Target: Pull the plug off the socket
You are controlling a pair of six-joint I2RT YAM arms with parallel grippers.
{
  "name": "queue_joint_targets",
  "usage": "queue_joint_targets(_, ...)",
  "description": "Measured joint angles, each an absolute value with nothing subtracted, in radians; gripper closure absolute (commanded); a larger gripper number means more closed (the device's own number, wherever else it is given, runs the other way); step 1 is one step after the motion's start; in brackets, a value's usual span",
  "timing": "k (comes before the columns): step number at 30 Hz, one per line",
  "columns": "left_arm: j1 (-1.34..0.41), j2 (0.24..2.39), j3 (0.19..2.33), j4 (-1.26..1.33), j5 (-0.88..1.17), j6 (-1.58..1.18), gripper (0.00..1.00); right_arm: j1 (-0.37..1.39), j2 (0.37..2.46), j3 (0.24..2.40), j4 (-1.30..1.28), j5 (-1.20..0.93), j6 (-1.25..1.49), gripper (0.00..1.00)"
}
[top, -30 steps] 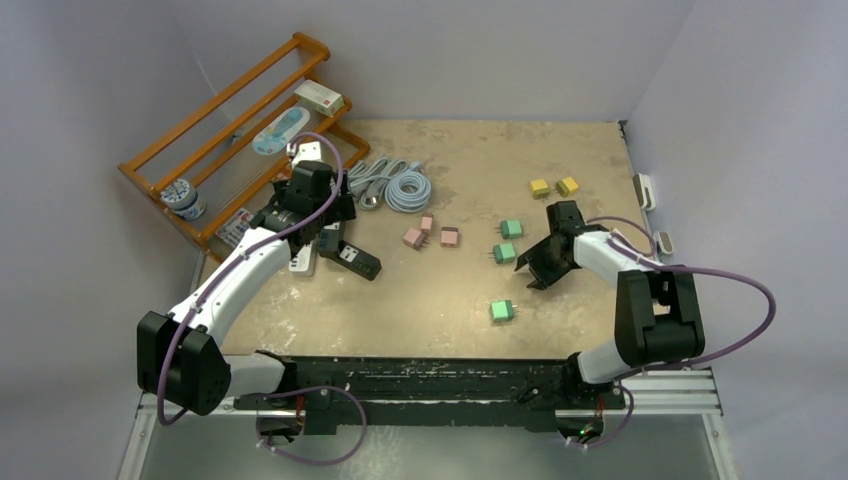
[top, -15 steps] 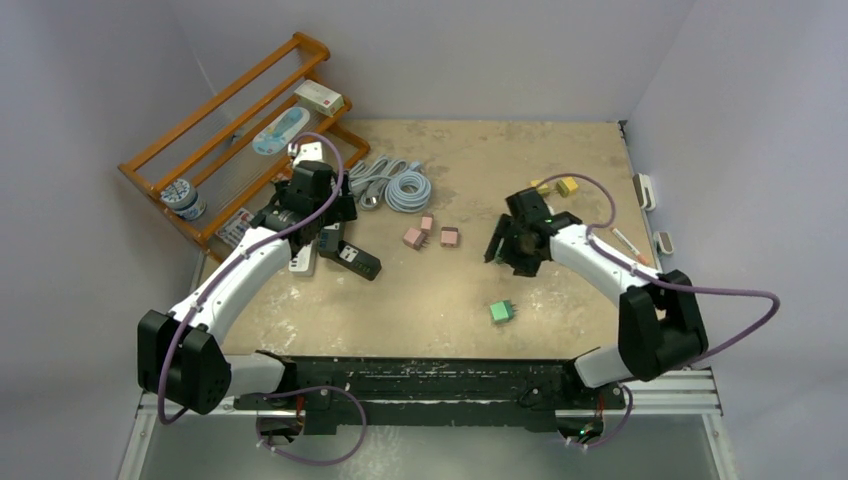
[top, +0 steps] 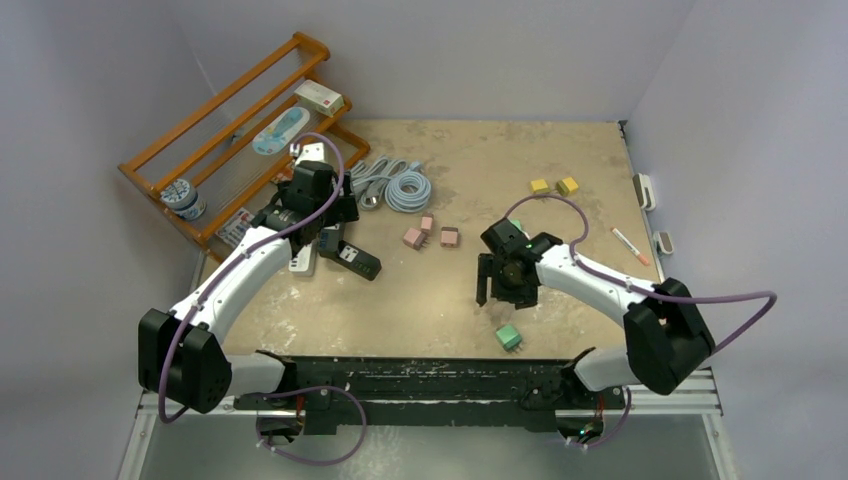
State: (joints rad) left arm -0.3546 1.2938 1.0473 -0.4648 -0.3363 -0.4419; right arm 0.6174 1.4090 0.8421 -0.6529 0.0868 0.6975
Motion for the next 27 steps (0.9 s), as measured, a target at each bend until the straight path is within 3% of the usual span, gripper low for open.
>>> queue_joint_targets(14, -0.355, 1.296, 1.047, -0.464, -0.306, -0.445, 0.00, 0.827, 1.358, 0.801, -0.733, 0.113, 0.766, 0.20)
queue_joint_targets(27, -0.355, 1.309, 1.047, -0.458, -0.282, -0.445, 0.00, 0.853, 1.451, 0.840, -0.852, 0.142, 0.865, 0.27)
